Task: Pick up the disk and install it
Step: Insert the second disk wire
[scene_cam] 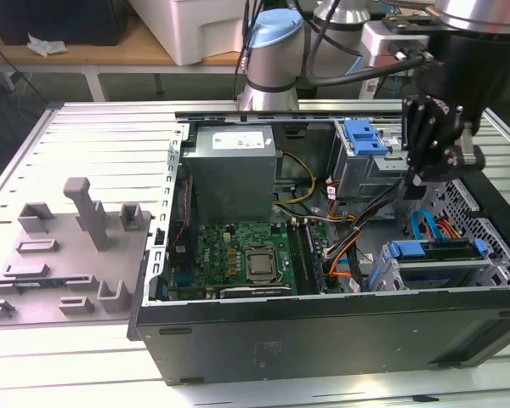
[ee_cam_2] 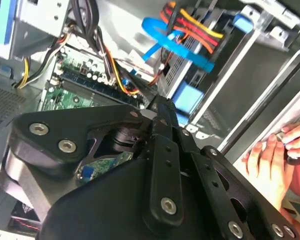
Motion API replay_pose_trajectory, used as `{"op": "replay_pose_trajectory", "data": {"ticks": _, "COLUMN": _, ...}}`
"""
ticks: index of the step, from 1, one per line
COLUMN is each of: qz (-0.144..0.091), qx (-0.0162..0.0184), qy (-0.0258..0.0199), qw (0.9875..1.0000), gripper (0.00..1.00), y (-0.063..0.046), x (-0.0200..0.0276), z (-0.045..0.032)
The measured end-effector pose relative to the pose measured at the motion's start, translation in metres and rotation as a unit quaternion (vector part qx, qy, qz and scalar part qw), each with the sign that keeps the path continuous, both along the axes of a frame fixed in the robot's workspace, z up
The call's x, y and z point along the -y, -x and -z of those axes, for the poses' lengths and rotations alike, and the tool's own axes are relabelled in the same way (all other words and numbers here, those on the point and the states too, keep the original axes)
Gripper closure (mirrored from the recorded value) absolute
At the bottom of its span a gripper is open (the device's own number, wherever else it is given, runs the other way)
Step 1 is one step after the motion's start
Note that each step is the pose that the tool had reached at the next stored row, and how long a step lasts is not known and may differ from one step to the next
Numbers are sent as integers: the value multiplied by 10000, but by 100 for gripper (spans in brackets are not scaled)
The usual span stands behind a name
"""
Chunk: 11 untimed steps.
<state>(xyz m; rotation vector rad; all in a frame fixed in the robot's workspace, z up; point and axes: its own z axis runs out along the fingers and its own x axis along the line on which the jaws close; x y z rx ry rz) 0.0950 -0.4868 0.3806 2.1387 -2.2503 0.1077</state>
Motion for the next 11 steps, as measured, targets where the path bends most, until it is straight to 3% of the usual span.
{"op": "replay_pose_trajectory", "data": {"ticks": 4, "qz": 0, "qx": 31, "qy": 4, "qw": 10000, "gripper": 89, "y": 122, "x": 0, "z": 0}}
{"op": "replay_pose_trajectory", "data": {"ticks": 11, "qz": 0, "qx": 35, "qy": 4, "qw": 10000, "gripper": 89, "y": 136, "x": 0, "z": 0}}
